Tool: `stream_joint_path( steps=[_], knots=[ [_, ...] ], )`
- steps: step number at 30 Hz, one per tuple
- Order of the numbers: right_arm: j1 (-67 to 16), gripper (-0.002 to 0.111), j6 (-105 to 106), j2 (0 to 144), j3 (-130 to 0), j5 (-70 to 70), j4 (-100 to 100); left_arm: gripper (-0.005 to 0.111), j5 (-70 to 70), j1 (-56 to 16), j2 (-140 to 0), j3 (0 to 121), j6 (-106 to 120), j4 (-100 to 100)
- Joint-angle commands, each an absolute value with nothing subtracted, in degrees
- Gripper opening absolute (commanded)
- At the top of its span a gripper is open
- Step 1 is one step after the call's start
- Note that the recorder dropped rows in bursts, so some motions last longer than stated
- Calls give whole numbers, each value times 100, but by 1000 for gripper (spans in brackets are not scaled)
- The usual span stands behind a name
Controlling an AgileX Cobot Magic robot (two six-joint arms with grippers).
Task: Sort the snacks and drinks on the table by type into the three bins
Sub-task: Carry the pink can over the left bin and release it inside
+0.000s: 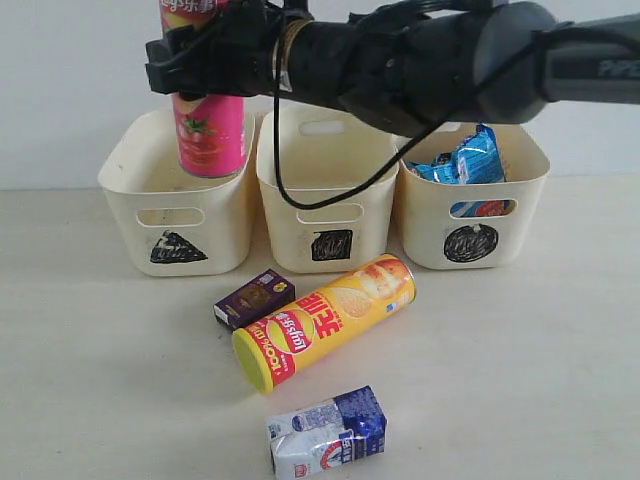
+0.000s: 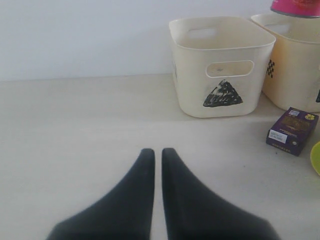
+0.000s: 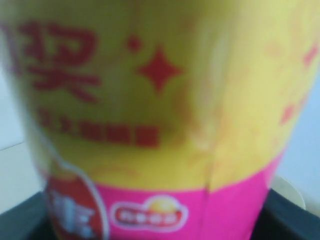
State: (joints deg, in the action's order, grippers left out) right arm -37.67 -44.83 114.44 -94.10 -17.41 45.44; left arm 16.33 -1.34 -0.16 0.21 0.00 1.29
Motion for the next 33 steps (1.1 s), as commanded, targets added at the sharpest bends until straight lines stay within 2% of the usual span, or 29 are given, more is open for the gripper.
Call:
stream_joint_path(
  steps=[1,12,21,24,33],
  knots=[
    [-3778,0,-4508,12064,-10228,-1762,4526,4,1590,-120,0,0,-45,82],
    [-3778,0,-4281,13746,-12503,-1514,4526,4,1590,-120,0,0,-45,82],
    [-3778,2,-3619,14684,-13608,-1366,4526,4,1590,-120,0,0,-45,82],
    [-3778,11,-3609,14805,-13742,-1189,4526,4,1590,-120,0,0,-45,82],
    [-3767,64,-3790,14855,-13742,-1090,4400,4,1590,-120,0,0,-45,82]
  ],
)
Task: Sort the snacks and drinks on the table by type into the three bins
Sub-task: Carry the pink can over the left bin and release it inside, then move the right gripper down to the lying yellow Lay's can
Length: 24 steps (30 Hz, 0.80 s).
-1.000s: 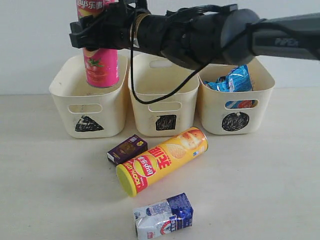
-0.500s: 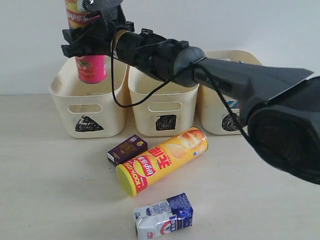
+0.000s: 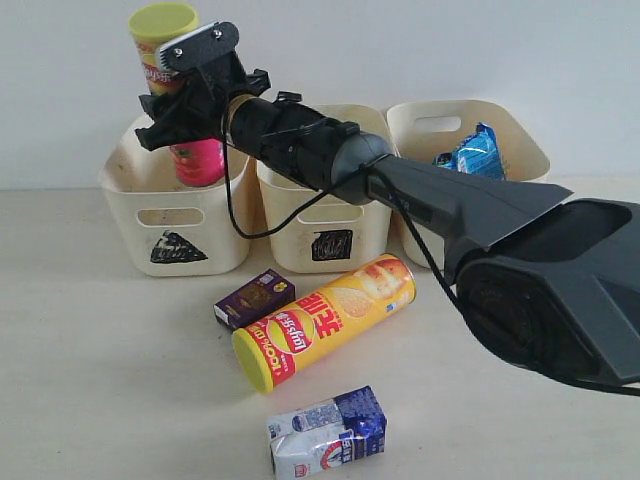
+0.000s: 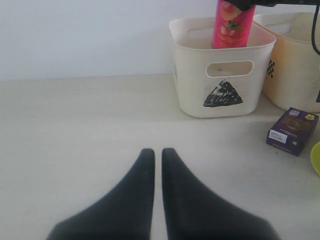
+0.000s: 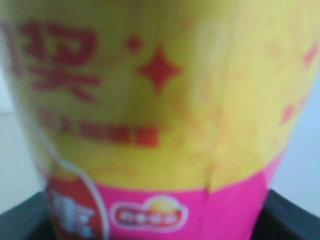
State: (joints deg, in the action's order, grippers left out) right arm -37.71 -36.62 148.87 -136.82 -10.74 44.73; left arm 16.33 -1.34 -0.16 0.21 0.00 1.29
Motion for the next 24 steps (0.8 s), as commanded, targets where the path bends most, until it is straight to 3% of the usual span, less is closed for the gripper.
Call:
stream_joint_path(
  steps=[1,4,13,18,20,22,24],
  knots=[
    [-3767,68,-3806,14855,-13742,-1090,4400,4,1590,-120,0,0,-45,82],
    [-3767,74,-3838,14855,-13742,-1090,4400,4,1590,-120,0,0,-45,82],
    [-3767,74,-3884,14806,-13742,-977,4400,4,1590,-120,0,0,-45,82],
    [-3944,74,-4001,14334,-13742,548,4400,4,1590,-120,0,0,-45,82],
    [-4085,65,-3684,14158,-13742,1259,4400,4,1590,-120,0,0,-45,82],
    [-4220,48,-3396,14041,-13742,1789,4386,4,1590,-120,0,0,-45,82],
    [-4396,14,-3012,13913,-13742,2457,4309,4,1590,-120,0,0,-45,82]
  ],
)
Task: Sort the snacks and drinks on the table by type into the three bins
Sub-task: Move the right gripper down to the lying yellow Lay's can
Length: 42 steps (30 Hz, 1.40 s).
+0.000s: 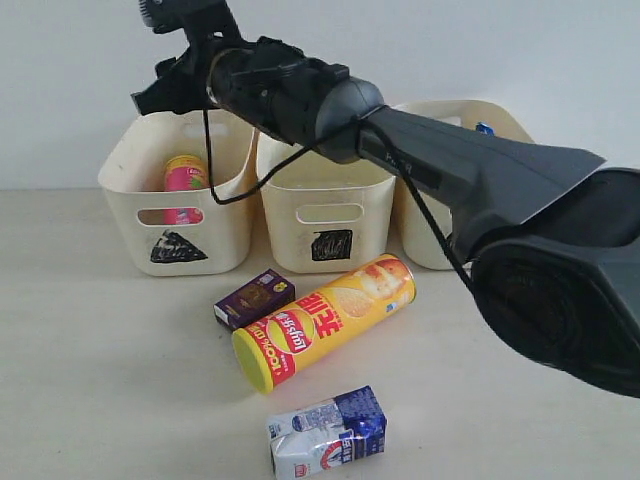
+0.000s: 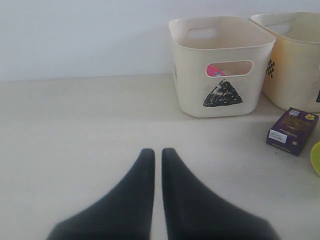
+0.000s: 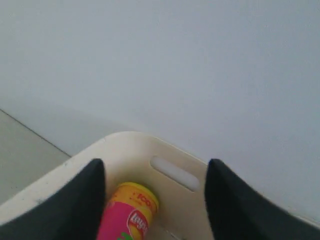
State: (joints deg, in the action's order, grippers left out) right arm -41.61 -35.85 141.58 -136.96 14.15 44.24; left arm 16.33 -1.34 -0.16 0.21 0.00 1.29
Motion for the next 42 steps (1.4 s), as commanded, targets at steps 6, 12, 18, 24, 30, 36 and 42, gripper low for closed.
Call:
stream_joint_path(
  steps=[6,12,18,24,30,36,42],
  knots=[
    [-4453,0,-44,13658,-13742,3989,1674,4,1590,-120,0,0,-45,82],
    [-4453,0,2903,13368,-13742,6071,-545,4,1590,-120,0,0,-45,82],
    [-4453,0,4338,13304,-13666,6996,-1317,4,1590,-120,0,0,-45,82],
    [-4465,0,4829,13268,-13292,6996,-1555,4,1590,-120,0,0,-45,82],
    [-4465,0,5345,12908,-12449,6996,-1596,4,1590,-120,0,0,-45,82],
    [-4454,0,6380,12289,-11268,6996,-1234,4,1590,-120,0,0,-45,82],
    [-4432,0,7391,11988,-10486,6996,-172,4,1590,-120,0,0,-45,82]
  ],
)
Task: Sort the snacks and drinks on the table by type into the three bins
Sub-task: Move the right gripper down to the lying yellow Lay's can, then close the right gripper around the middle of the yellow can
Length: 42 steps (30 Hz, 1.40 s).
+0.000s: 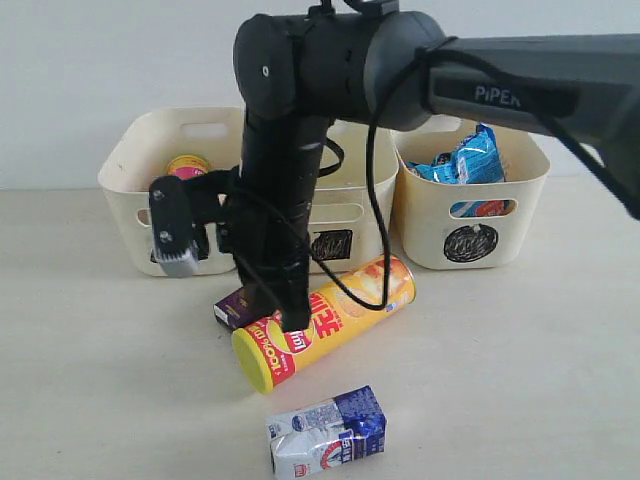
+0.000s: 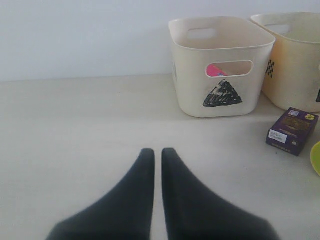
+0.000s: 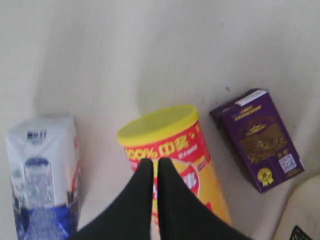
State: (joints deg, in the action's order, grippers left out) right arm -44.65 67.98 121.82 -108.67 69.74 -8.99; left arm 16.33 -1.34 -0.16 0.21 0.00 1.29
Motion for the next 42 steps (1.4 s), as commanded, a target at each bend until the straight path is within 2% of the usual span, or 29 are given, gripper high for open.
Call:
stream_joint_path(
  steps=[1,7,9,13,17,19,42],
  knots=[
    [-4405,0,7452,11988,-10438,6996,-81,4,1590,-120,0,0,-45,82],
    [-4063,0,7795,12064,-10361,6996,-91,4,1590,-120,0,0,-45,82],
    [-3954,4,7849,12064,-10361,6996,-91,4,1590,-120,0,0,-45,82],
    [-3828,31,8005,12064,-10361,6996,-91,4,1590,-120,0,0,-45,82],
    [-3824,72,8045,12064,-10352,6996,-247,4,1590,-120,0,0,-45,82],
    [-3824,81,8045,12064,-10288,6973,-480,4,1590,-120,0,0,-45,82],
    [-3824,81,8301,12685,-10263,5834,-161,4,1590,-120,0,0,-45,82]
  ],
)
